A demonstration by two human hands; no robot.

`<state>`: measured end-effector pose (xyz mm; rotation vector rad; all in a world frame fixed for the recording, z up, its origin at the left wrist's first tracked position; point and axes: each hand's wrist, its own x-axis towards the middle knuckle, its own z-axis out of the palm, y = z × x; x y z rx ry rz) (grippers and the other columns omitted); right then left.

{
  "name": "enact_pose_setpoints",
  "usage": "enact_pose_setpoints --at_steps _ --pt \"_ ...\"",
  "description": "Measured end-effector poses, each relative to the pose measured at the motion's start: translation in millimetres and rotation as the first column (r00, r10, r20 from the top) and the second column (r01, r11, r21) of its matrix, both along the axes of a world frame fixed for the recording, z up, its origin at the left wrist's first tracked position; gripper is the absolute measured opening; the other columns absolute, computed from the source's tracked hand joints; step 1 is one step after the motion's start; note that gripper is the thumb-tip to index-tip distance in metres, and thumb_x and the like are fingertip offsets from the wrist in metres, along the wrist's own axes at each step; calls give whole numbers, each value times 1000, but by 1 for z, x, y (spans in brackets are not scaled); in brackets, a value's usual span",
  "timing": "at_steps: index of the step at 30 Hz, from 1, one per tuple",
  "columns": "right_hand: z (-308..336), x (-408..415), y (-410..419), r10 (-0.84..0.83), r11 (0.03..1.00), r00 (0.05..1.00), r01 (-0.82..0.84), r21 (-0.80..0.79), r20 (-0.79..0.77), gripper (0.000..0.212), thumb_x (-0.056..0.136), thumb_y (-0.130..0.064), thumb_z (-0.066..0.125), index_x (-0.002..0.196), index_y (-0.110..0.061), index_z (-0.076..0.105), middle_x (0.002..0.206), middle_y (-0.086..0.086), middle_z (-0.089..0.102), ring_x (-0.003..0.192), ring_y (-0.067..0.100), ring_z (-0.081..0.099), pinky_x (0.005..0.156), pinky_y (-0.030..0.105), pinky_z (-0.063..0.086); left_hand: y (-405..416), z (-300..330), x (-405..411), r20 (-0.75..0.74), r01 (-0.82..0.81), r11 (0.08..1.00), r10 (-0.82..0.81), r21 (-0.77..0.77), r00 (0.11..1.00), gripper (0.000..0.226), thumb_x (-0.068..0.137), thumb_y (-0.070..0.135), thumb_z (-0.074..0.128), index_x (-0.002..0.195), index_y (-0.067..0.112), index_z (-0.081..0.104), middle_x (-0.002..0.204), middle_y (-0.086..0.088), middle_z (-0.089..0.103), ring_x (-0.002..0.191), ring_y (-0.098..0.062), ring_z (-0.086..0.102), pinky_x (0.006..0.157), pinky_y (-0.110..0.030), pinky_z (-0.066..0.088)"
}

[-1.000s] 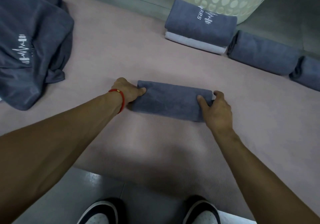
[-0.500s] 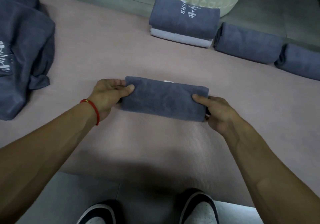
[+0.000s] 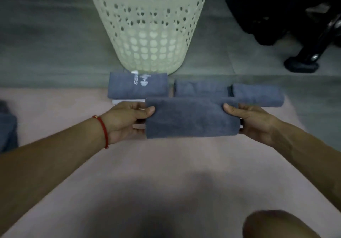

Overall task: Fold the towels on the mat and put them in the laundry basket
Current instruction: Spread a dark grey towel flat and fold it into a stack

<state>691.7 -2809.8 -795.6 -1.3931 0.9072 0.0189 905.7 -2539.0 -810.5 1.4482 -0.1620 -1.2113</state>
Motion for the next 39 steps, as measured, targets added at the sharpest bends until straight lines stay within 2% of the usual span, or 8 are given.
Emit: enact_pose_setpoints --at_steps 7,12,20,24,26,30,35,39 --pt "61 4 -56 -161 986 986 160 -38 -40 23 93 -18 63 112 -12 73 115 13 74 102 24 66 90 41 51 -69 47 -22 30 -167 985 166 48 986 24 91 23 72 113 16 74 108 -4 76 104 -27 70 91 -51 57" --pt "74 7 -79 -167 986 986 167 -20 -18 26 93 -20 68 117 -8 72 113 9 75 107 26 68 87 36 53 -92 64 -19 45 -196 977 193 84 980 23 92 24 71 113 17 74 106 -4 77 102 -27 71 87 -45 59" --pt "-9 61 -143 -244 965 958 225 -136 -150 32 92 -24 73 112 0 69 111 16 72 108 27 67 102 49 52 -176 -3 21 205 -312 900 258 304 944 22 89 23 75 107 12 73 101 -7 77 99 -27 71 92 -47 58" --pt "-58 89 -169 -270 946 941 220 -239 -205 18 97 -25 66 93 -8 65 87 4 65 92 21 60 73 29 49 -229 -43 49 443 -370 834 173 409 879 19 91 17 72 106 7 69 95 0 70 91 -18 63 94 -31 52" --pt "-76 100 -174 -258 930 936 173 -325 -238 17 98 -27 64 103 -11 65 95 0 65 96 22 59 77 27 44 -249 -57 57 532 -401 806 128 436 837 24 92 12 69 114 3 65 104 -7 68 95 -18 60 89 -23 45" --pt "-99 116 -174 -251 894 932 119 -432 -262 41 99 -32 62 131 -7 61 124 10 67 115 30 61 92 28 45 -266 -80 53 643 -500 715 93 489 760 31 96 19 63 126 11 58 117 -9 67 109 -29 62 94 -34 44" --pt "-111 120 -172 -208 813 958 56 -580 -199 43 102 -40 55 129 -8 59 108 5 68 91 16 61 77 23 46 -271 -109 35 731 -582 739 183 338 657 32 101 21 50 132 15 49 123 -11 62 111 -31 59 94 -40 49" --pt "-119 118 -166 -180 753 977 61 -656 -116 47 102 -45 49 133 -10 55 106 5 71 93 21 68 83 36 58 -272 -122 28 781 -631 715 197 300 593 35 103 22 46 137 13 44 135 -12 56 120 -30 56 100 -45 48"
